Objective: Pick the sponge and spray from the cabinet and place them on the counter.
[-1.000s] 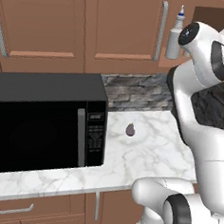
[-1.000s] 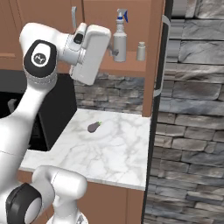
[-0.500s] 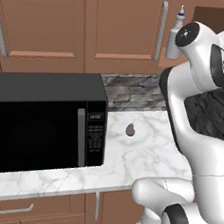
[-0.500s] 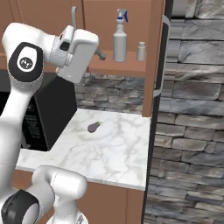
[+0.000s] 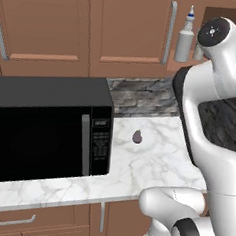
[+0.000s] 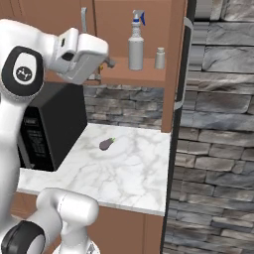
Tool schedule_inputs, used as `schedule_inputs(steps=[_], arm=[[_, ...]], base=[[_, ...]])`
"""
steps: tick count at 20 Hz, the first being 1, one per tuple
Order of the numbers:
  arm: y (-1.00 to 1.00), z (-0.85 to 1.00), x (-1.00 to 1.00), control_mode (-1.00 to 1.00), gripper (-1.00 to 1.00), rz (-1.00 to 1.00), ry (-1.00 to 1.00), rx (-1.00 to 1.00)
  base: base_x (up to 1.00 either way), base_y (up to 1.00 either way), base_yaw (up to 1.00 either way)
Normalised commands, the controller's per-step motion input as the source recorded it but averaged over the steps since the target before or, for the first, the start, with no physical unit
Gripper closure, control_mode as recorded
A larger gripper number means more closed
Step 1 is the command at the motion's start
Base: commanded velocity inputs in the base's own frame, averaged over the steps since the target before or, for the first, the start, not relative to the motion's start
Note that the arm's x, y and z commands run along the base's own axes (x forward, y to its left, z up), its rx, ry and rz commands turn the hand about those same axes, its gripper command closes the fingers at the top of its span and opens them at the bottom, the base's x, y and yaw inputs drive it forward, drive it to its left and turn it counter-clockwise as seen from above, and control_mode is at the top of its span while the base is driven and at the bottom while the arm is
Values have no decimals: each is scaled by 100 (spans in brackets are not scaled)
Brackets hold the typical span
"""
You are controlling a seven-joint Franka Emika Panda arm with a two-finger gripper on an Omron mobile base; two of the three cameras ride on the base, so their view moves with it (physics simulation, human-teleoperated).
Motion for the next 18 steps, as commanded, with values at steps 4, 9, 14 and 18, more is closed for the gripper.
schedule_inputs(steps=[4, 9, 14, 18], arm=[[7, 0, 0, -100, -100, 0, -25, 0], [4, 5, -2, -100, -100, 0, -22, 11], [0, 7, -20, -100, -100, 2, -27, 26], [2, 12, -11, -100, -100, 5, -24, 25]], base=[[0, 0, 0], [0, 0, 0], [0, 0, 0], [0, 0, 0]])
